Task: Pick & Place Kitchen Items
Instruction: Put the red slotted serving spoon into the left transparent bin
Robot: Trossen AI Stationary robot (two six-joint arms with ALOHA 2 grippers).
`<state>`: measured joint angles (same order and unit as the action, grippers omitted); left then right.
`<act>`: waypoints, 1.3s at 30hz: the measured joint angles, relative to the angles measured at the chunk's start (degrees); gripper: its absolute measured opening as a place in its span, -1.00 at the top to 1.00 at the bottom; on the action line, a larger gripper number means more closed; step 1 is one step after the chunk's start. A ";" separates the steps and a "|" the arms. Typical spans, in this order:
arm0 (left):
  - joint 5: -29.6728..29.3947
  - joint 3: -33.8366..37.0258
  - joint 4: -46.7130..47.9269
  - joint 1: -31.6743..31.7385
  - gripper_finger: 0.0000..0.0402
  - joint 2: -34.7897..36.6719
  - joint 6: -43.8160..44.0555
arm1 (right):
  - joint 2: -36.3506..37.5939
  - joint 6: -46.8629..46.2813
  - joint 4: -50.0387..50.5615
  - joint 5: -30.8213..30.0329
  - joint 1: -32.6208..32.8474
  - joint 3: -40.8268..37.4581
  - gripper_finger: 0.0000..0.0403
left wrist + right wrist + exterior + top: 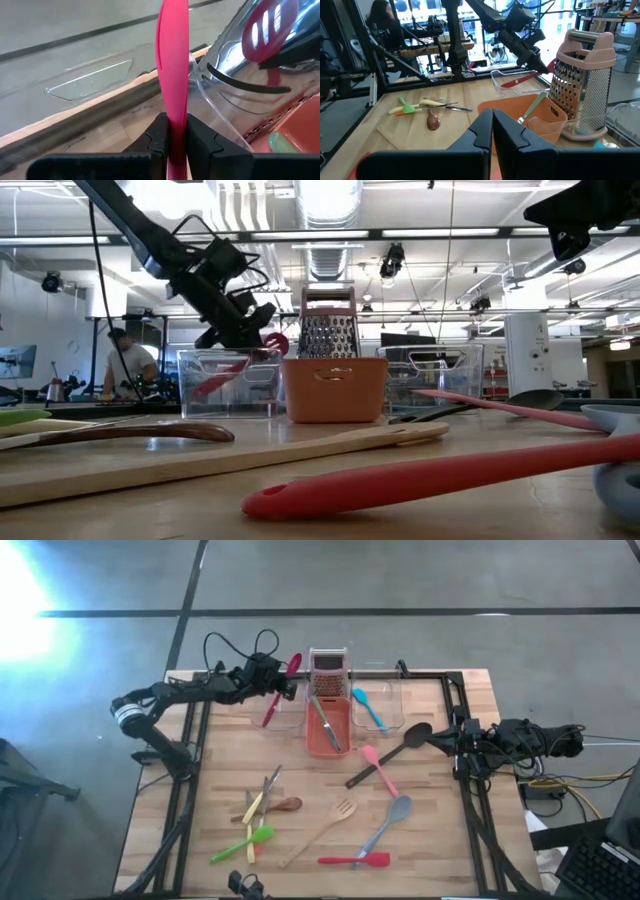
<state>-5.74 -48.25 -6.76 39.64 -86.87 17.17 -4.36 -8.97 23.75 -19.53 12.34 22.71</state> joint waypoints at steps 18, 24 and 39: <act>1.75 3.09 -2.30 -0.09 0.78 -0.56 2.41 | 0.00 0.00 0.01 0.00 0.00 -0.01 0.96; 1.75 3.09 -3.16 -0.09 0.78 -2.47 2.49 | 0.00 0.00 -0.01 0.00 0.00 -0.01 0.96; 2.08 3.07 -4.83 -0.09 0.66 -4.16 1.74 | -0.02 0.00 0.00 0.00 0.02 -0.02 0.96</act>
<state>-3.66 -45.19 -11.59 39.55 -91.03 18.91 -4.38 -8.97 23.75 -19.53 12.36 22.70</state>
